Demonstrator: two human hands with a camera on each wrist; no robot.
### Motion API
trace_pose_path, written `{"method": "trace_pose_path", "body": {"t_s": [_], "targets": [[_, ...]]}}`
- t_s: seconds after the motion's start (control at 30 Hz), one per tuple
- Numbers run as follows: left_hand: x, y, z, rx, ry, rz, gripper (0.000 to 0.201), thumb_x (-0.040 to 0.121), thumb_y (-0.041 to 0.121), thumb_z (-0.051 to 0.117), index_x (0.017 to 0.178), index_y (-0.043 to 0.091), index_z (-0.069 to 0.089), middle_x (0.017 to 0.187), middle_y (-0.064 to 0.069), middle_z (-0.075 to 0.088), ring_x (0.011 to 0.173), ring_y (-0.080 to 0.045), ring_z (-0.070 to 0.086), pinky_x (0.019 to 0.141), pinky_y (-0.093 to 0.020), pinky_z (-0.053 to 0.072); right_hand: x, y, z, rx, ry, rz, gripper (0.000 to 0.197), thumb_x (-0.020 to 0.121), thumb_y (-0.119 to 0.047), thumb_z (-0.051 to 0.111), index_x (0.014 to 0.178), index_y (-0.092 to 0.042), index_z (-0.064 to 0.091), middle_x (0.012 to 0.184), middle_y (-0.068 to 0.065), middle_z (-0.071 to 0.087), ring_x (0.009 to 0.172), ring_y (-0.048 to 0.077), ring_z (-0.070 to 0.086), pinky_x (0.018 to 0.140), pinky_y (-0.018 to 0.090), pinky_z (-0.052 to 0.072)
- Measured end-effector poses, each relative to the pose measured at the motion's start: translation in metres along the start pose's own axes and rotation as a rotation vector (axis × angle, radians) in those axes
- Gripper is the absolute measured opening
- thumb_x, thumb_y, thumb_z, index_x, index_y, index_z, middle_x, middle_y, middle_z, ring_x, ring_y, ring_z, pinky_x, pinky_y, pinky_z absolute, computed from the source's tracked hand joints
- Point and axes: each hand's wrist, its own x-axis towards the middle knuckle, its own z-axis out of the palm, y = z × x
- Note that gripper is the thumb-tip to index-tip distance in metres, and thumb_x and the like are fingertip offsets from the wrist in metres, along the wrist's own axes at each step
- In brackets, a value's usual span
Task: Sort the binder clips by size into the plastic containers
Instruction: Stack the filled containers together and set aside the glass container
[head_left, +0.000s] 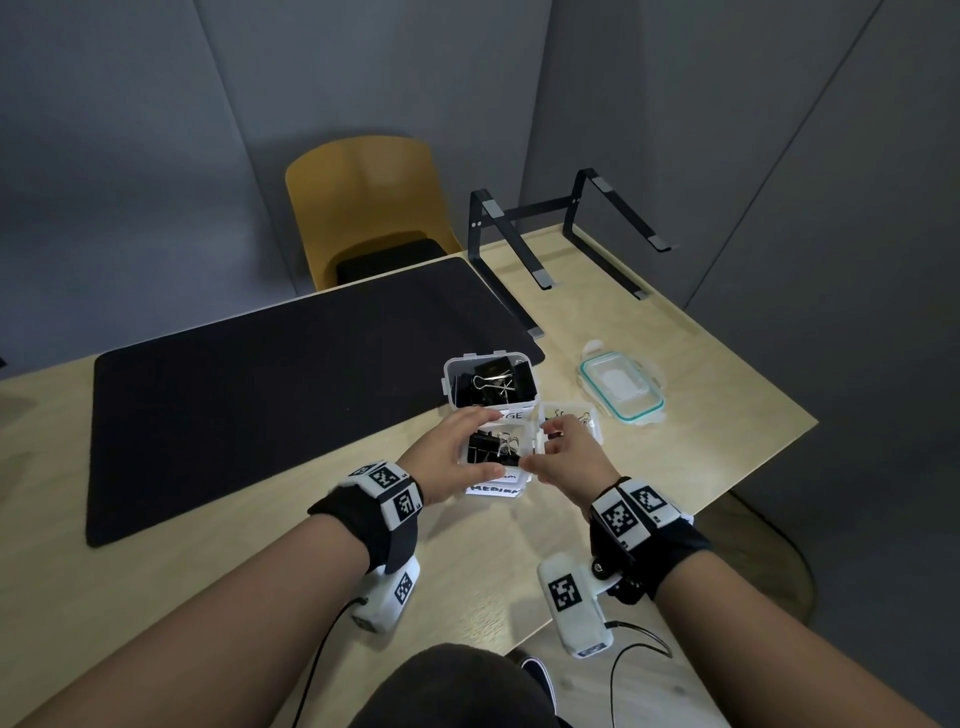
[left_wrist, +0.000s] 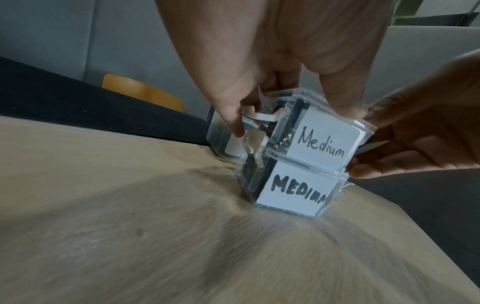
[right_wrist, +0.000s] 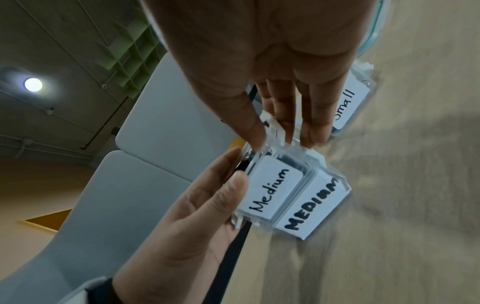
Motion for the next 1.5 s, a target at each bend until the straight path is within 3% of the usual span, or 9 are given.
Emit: {"method": "trace_pose_path", "body": {"t_s": [0.13,0.33,0.4,0.5,0.67,0.8,1.03,1.23,1.5], "targets": [[-0.001,0.001,0.0,-0.003,0.008,-0.005,0.067,0.081,0.036,0.071,0.139,0.032,0.038,0.144,0.009,0.037,0.132,-0.008,0.037,0.112,-0.032,0.032,0.001,0.002,-0.003,0.01,-0.039,0.001,0.051,0.077,-0.021,0.071,0.118,-0.015,0.043,0.103,0.016,0.058,0.083,0.025,0.061,0.088,0.046,0.052],[-0.006,0.0,0.001,-0.099,0.065,-0.073,0.057,0.074,0.036,0.077,0.118,0.042,0.042,0.122,0.016,0.055,0.11,-0.005,0.055,0.096,-0.034,0.048,0.009,0.002,-0.02,-0.13,0.034,-0.067,0.027,0.087,-0.013,0.055,0.114,-0.009,0.052,0.092,0.006,0.06,0.086,0.023,0.058,0.09,0.042,0.05],[-0.007,0.002,0.0,-0.081,0.076,-0.085,0.055,0.073,0.037,0.078,0.114,0.045,0.042,0.12,0.017,0.055,0.108,-0.005,0.055,0.095,-0.032,0.048,0.018,0.001,-0.033,-0.372,0.121,-0.132,0.037,0.084,-0.011,0.056,0.121,-0.01,0.051,0.112,0.007,0.058,0.104,0.024,0.055,0.092,0.035,0.045],[-0.009,0.003,-0.002,-0.051,0.093,-0.057,0.055,0.072,0.033,0.078,0.113,0.044,0.043,0.125,0.016,0.049,0.112,-0.006,0.05,0.098,-0.026,0.042,0.032,0.002,-0.048,-0.7,0.129,-0.123,0.065,0.078,-0.013,0.064,0.137,-0.015,0.037,0.14,0.007,0.04,0.125,0.03,0.04,0.104,0.038,0.035],[-0.013,-0.001,-0.001,-0.042,0.085,0.002,0.039,0.075,0.026,0.077,0.106,0.033,0.055,0.127,0.024,0.039,0.113,0.004,0.045,0.088,-0.017,0.033,0.048,0.01,-0.05,-0.876,0.018,-0.123,0.094,0.07,-0.019,0.077,0.146,-0.015,0.021,0.152,0.005,0.026,0.135,0.031,0.032,0.112,0.038,0.028],[-0.014,-0.001,-0.001,-0.02,0.07,-0.021,0.036,0.078,0.031,0.075,0.108,0.034,0.057,0.134,0.023,0.035,0.116,0.0,0.045,0.087,-0.017,0.033,0.049,0.012,-0.049,-0.851,0.034,-0.109,0.082,0.074,-0.013,0.072,0.143,-0.016,0.027,0.146,0.007,0.036,0.129,0.025,0.041,0.105,0.033,0.034],[-0.014,-0.003,-0.004,0.016,0.039,-0.024,0.043,0.079,0.038,0.072,0.119,0.038,0.057,0.144,0.017,0.032,0.13,-0.001,0.037,0.108,-0.022,0.028,0.038,0.0,-0.06,-0.78,0.093,-0.054,0.073,0.073,-0.016,0.072,0.136,-0.014,0.035,0.133,0.009,0.043,0.113,0.023,0.051,0.086,0.029,0.042],[-0.012,-0.013,-0.001,0.015,0.019,-0.022,0.064,0.067,0.066,0.059,0.126,0.042,0.054,0.143,0.015,0.035,0.134,-0.006,0.035,0.113,-0.038,0.031,0.02,-0.029,-0.077,-0.716,0.155,-0.109,0.071,0.07,-0.017,0.073,0.133,-0.011,0.04,0.129,0.011,0.046,0.107,0.024,0.053,0.085,0.029,0.042],[-0.014,-0.012,-0.003,0.042,0.043,-0.042,0.065,0.074,0.056,0.063,0.132,0.033,0.049,0.146,0.012,0.032,0.135,-0.008,0.032,0.114,-0.035,0.029,-0.007,-0.065,-0.065,-0.676,0.116,-0.213,0.069,0.07,-0.02,0.074,0.13,-0.013,0.042,0.123,0.007,0.049,0.091,0.017,0.047,0.076,0.025,0.037]]}}
